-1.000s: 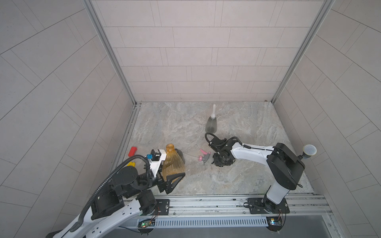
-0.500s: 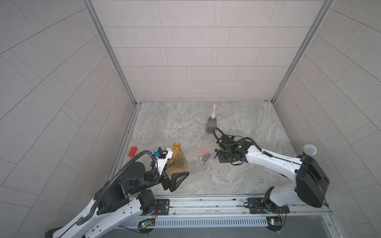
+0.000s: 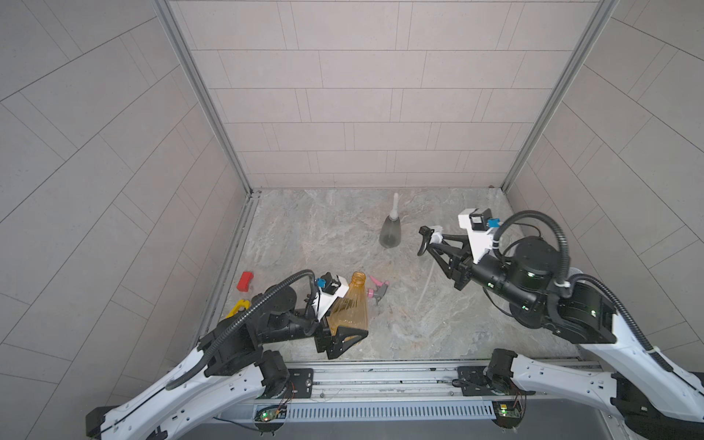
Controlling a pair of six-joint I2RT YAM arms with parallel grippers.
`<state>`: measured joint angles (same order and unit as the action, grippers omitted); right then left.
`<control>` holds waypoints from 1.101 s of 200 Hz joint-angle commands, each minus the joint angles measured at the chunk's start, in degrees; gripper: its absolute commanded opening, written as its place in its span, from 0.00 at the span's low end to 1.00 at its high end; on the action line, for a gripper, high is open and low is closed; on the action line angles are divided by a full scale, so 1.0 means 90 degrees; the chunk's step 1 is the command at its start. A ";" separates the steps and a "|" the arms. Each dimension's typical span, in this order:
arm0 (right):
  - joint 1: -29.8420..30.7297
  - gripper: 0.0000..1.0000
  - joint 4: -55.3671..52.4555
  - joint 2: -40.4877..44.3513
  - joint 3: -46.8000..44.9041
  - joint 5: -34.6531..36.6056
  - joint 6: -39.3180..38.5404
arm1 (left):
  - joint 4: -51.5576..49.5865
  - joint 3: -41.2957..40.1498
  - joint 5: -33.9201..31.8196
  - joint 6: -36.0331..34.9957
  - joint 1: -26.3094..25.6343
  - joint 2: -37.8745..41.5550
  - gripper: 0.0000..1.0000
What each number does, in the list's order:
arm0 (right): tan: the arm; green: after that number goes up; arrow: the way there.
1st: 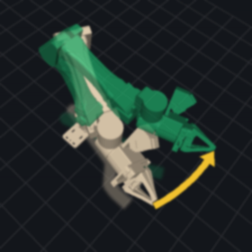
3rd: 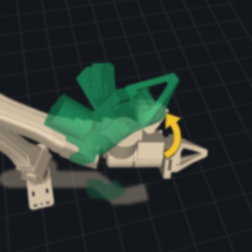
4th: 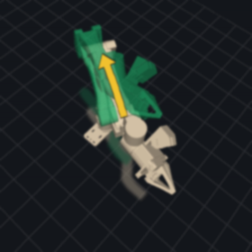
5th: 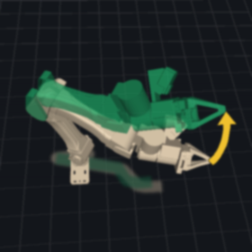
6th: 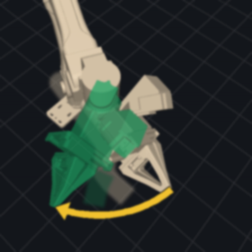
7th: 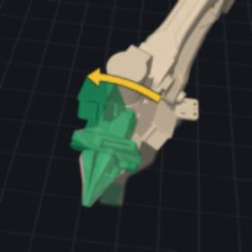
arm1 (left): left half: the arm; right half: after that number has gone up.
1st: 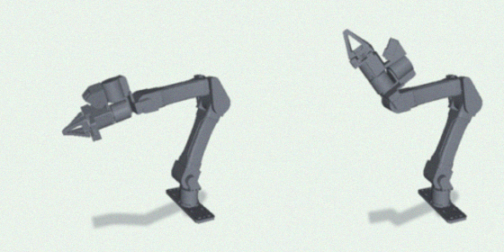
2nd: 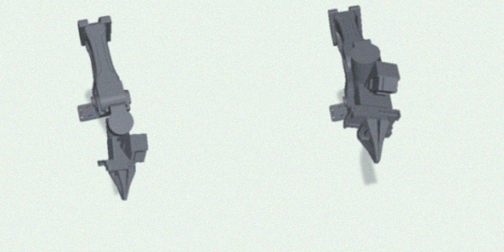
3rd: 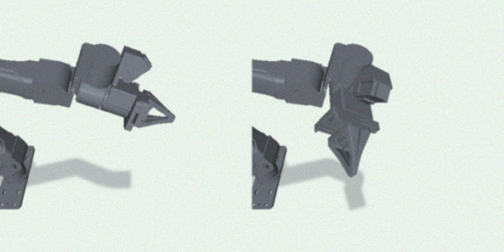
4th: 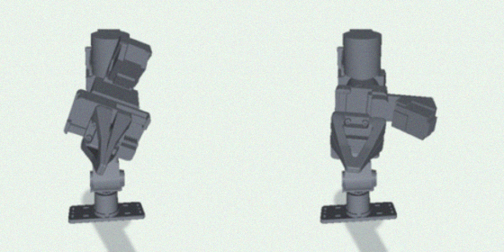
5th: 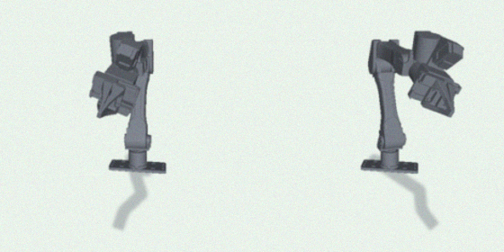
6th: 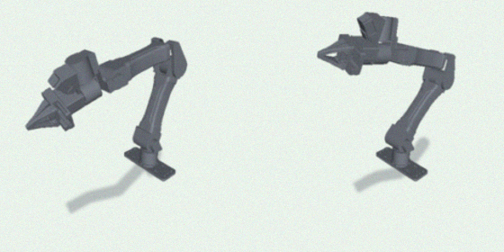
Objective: Attach spray nozzles to spray bottles
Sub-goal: Pick up the spray nozzle from the center of the board, then insert the spray nozzle into the spray bottle.
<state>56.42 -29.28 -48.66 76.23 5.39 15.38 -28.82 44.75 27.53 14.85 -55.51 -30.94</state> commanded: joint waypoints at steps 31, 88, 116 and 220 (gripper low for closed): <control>0.0779 0.27 0.0959 -0.0500 0.0962 -0.0464 -0.1265 | 0.0092 0.0281 0.0823 -0.0198 -0.0016 -0.0156 0.00; 0.0928 0.26 0.1421 -0.1327 0.1736 -0.0888 -0.1484 | 0.0094 0.0277 0.0877 -0.0124 -0.0014 -0.0214 0.00; 0.0928 0.24 0.1689 -0.1537 0.1938 -0.0875 -0.1531 | 0.0083 0.0243 0.0945 -0.0146 -0.0017 -0.0177 0.00; 0.0957 0.22 0.1598 -0.1779 0.2108 -0.1067 -0.1523 | -0.0171 0.0340 0.0821 -0.0345 -0.0014 -0.0034 0.00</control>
<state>64.53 -15.75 -64.55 95.90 -2.83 2.31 -30.72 45.58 34.76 13.02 -55.51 -32.01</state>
